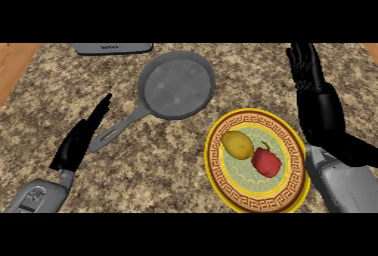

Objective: Pick the bell pepper from the plate and place it in the pan

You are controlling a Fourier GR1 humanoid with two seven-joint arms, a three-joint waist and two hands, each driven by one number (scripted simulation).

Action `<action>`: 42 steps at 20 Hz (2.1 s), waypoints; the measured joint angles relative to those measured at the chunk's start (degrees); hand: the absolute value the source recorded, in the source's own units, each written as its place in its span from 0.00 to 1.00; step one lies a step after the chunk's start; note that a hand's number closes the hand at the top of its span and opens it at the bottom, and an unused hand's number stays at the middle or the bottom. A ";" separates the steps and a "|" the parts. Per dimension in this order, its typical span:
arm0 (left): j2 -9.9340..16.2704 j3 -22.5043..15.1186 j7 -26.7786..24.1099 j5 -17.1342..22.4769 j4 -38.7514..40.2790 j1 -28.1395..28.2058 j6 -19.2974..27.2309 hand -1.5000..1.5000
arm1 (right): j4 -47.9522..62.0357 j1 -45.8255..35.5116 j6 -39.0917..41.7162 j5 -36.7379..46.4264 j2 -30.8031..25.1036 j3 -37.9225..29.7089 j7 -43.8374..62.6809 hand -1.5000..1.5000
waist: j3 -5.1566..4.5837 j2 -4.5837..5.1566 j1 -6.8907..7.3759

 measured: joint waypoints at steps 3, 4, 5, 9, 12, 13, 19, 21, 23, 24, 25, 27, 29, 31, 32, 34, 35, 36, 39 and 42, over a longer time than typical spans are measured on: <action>0.75 2.11 1.90 -0.28 0.76 0.47 1.56 0.50 | -0.29 0.46 -1.52 1.47 0.36 0.57 2.55 0.00 | -1.47 -0.03 0.36; 1.58 3.71 2.58 0.08 1.52 0.84 2.12 0.50 | 0.08 0.46 -2.11 2.32 0.29 0.91 3.81 0.00 | -1.79 -0.02 0.60; 2.36 5.46 3.48 0.71 2.40 1.08 2.62 0.50 | 0.30 0.17 -2.77 3.49 0.10 1.49 5.71 0.00 | -2.04 -0.02 0.79; 3.34 8.68 5.67 1.70 4.71 2.93 4.68 0.50 | 1.70 1.42 -7.39 11.14 -5.11 -0.60 7.29 1.00 | -3.41 -0.49 -1.32; 3.72 11.32 6.94 3.26 6.23 4.81 5.86 0.50 | 1.32 6.27 -18.40 14.33 -1.98 -4.76 8.25 1.00 | -3.10 -0.67 -2.37; 3.95 12.00 7.15 3.70 6.47 5.26 5.89 0.50 | 0.06 8.59 -21.82 15.46 -0.12 -4.93 7.45 0.00 | -3.03 -0.69 -2.39; 3.60 13.61 7.44 4.33 7.89 5.46 5.42 0.50 | -11.05 23.96 -32.26 30.62 5.28 4.52 9.71 0.00 | -2.95 -0.41 -1.31; 3.85 14.20 7.59 4.63 8.01 5.38 4.98 0.50 | -14.23 28.00 -32.40 37.31 5.32 7.49 13.66 0.00 | -3.00 -0.38 -1.14; 3.77 14.42 7.70 4.75 8.16 5.22 4.70 0.50 | -17.15 30.61 -30.33 43.66 4.70 8.58 18.98 0.00 | -3.06 -0.32 -1.04; 3.67 14.41 7.75 4.64 8.10 5.22 4.81 0.50 | -18.09 31.24 -28.59 46.45 4.23 8.40 21.89 0.00 | -3.12 -0.29 -0.97; 3.83 14.54 7.64 4.74 8.02 5.70 4.60 0.50 | -18.90 32.22 -26.97 49.27 4.04 8.44 24.63 0.00 | -3.18 -0.29 -0.84; 3.98 14.76 7.71 4.76 7.93 5.47 4.53 0.50 | -20.44 33.50 -22.30 53.80 2.98 7.98 30.17 0.00 | -3.29 -0.20 -0.86; 4.11 14.72 7.64 4.58 7.65 5.45 4.50 0.50 | -21.48 34.28 -16.79 57.74 1.96 7.95 35.57 0.00 | -3.41 -0.12 -0.59; 3.83 14.41 7.68 4.44 7.25 5.39 4.53 0.50 | -22.05 34.30 -10.84 61.44 1.12 8.08 40.96 0.00 | -3.50 0.00 -0.09; 3.91 14.36 7.82 4.42 7.13 5.35 4.40 0.50 | -22.44 34.28 -7.69 63.14 0.80 8.38 43.68 0.00 | -3.53 0.05 0.13; 3.85 14.23 7.79 4.40 6.92 5.16 4.18 0.50 | -23.25 33.03 -1.18 66.09 0.84 8.91 49.57 0.00 | -3.56 0.19 0.75; 3.94 14.12 7.73 4.30 6.99 5.13 3.98 0.50 | -23.66 32.19 2.37 67.36 0.93 9.44 52.44 0.00 | -3.55 0.26 1.04; 4.01 14.20 7.85 4.42 7.04 4.80 3.74 0.50 | -23.85 31.07 5.93 68.60 1.10 9.88 55.33 0.00 | -3.54 0.33 1.30; 3.76 13.85 8.36 4.32 6.94 3.94 3.45 0.50 | -23.96 26.58 17.00 71.36 2.34 11.21 63.86 0.00 | -3.44 0.43 1.96; 3.46 13.59 7.93 4.02 7.32 3.94 3.19 0.50 | -23.15 21.58 26.49 73.34 5.70 13.57 69.89 0.00 | -3.32 0.41 2.35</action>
